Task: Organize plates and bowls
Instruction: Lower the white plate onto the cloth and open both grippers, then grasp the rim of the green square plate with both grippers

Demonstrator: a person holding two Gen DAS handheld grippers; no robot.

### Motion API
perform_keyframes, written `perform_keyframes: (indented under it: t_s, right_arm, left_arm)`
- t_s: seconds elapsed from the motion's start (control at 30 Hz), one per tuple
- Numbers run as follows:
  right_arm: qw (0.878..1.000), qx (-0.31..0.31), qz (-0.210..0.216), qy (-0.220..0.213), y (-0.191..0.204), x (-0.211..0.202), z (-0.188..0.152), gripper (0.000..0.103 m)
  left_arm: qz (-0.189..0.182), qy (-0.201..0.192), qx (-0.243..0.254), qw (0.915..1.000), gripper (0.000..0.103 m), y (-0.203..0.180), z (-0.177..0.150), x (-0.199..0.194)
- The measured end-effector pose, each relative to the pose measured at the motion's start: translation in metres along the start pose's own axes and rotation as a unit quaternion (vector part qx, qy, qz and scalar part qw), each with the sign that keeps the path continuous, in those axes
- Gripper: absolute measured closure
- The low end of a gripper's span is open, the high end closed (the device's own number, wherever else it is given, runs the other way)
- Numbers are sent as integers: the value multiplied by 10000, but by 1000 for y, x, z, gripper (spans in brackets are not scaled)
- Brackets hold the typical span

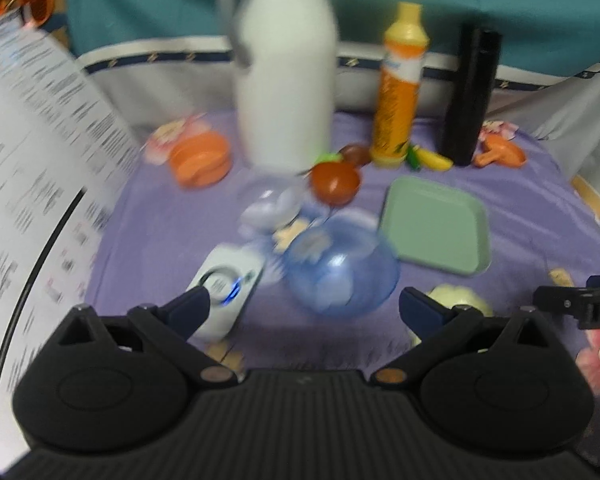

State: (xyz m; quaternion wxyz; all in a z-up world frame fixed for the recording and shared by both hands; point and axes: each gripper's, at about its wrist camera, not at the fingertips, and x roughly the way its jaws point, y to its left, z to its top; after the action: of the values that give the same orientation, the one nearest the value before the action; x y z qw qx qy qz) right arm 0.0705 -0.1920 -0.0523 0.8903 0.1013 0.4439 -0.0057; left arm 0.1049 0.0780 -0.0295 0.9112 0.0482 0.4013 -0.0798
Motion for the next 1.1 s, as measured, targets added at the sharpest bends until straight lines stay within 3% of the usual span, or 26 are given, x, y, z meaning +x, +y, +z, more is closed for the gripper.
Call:
perform_keyframes:
  t_s: [0.27, 0.57, 0.8, 0.87, 0.93, 1.03, 1.1]
  right_arm:
    - [9982, 594, -87, 5, -38, 39, 37, 23]
    - [9962, 804, 180, 264, -38, 96, 53, 51]
    - [9962, 704, 310, 411, -30, 123, 59, 73]
    - [9967, 630, 306, 418, -29, 126, 58, 86]
    - [9976, 505, 300, 379, -29, 125, 58, 92]
    - [9987, 398, 114, 293, -34, 121, 61, 95]
    - [9985, 476, 41, 278, -46, 120, 63, 95]
  left_arm:
    - [-187, -10, 267, 9995, 0, -40, 45, 43]
    - [-295, 178, 563, 9978, 2, -64, 64, 91]
    - [-376, 318, 655, 9966, 13, -76, 73, 118]
    - [-387, 355, 687, 9963, 15, -80, 74, 123]
    - [-407, 429, 728, 9956, 24, -85, 75, 130]
    - [-477, 570, 771, 9942, 38, -94, 76, 140]
    - [-516, 632, 802, 9934, 41, -101, 75, 146]
